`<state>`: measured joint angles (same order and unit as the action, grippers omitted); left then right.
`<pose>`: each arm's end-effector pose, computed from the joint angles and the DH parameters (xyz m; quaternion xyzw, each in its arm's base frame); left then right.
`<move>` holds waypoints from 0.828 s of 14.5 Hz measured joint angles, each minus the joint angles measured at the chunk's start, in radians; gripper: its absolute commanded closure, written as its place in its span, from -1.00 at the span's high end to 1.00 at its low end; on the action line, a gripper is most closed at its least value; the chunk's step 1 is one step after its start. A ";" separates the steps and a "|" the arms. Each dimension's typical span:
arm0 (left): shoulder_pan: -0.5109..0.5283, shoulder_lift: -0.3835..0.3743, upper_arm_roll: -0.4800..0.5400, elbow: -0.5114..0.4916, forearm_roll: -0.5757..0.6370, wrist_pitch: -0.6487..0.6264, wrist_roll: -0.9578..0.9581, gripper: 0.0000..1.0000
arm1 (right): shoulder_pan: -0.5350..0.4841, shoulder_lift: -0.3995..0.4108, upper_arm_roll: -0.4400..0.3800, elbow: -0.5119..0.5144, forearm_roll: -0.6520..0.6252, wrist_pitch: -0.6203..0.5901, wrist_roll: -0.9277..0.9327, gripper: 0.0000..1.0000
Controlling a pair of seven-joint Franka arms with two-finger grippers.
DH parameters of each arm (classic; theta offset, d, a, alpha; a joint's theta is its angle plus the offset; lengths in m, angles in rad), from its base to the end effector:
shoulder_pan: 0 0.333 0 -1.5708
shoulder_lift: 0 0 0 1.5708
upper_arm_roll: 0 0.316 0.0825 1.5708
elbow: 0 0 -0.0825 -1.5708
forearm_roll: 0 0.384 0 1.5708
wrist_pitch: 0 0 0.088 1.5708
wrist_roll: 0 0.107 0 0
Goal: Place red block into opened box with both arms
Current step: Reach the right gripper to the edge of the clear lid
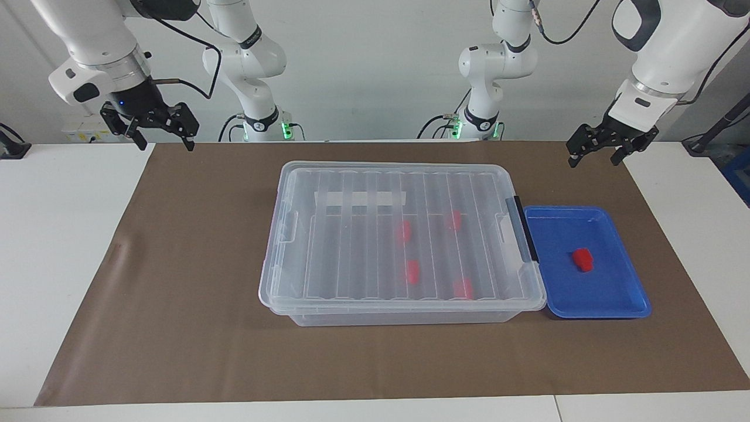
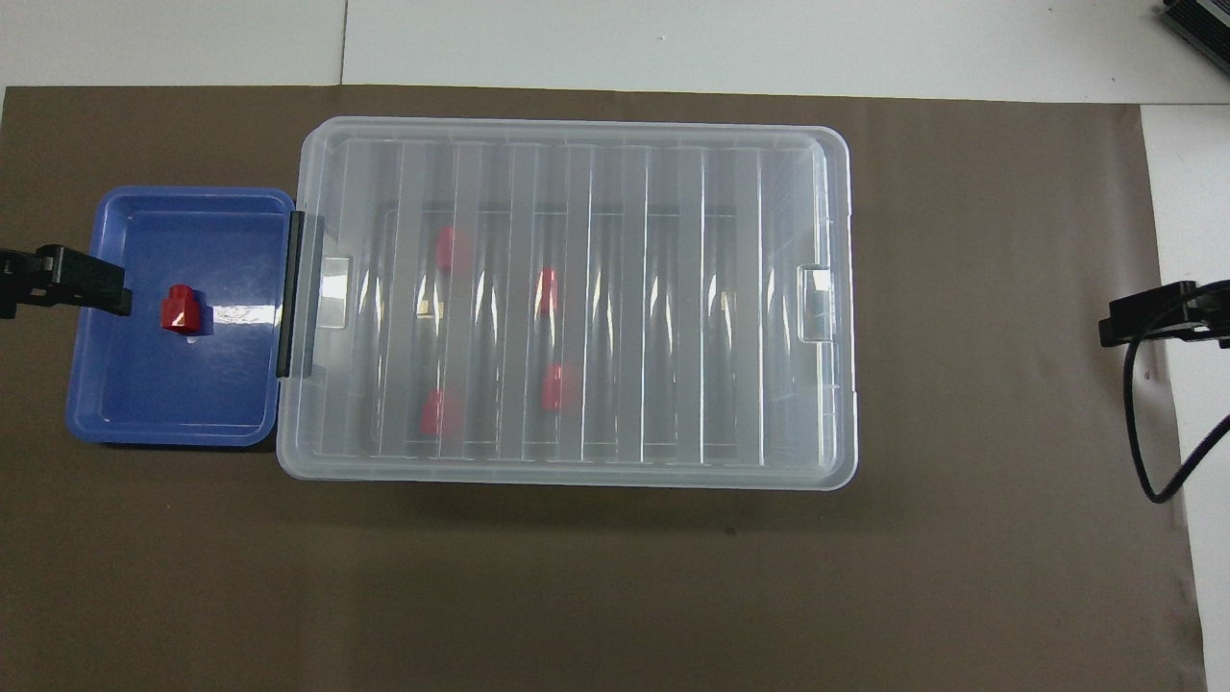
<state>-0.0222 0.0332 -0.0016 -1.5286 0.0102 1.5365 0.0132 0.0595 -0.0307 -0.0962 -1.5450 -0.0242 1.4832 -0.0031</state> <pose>0.5613 -0.0122 0.6229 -0.9997 0.0184 0.0126 0.0051 0.5357 -0.0233 0.6457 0.9997 -0.0176 -0.0158 0.0103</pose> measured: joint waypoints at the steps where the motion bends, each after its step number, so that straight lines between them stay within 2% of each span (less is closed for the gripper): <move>1: 0.000 0.000 0.000 0.000 0.000 0.001 0.000 1.00 | 0.000 0.000 0.000 0.000 0.000 0.000 0.000 1.00; 5: 0.000 0.000 0.000 0.000 0.000 0.009 0.000 1.00 | 0.001 0.000 0.000 -0.003 0.003 0.018 0.006 1.00; 8: 0.000 0.000 -0.001 0.000 0.000 0.011 0.000 1.00 | 0.040 -0.001 0.002 -0.070 0.032 0.158 0.058 1.00; 12: 0.000 0.000 -0.001 0.000 0.000 0.013 0.000 1.00 | 0.167 0.009 0.009 -0.225 0.040 0.401 0.173 1.00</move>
<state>-0.0224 0.0329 -0.0026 -1.5286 0.0101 1.5495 0.0128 0.2267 -0.0219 -0.0868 -1.7696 0.0159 1.8837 0.1696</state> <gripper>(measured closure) 0.000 0.000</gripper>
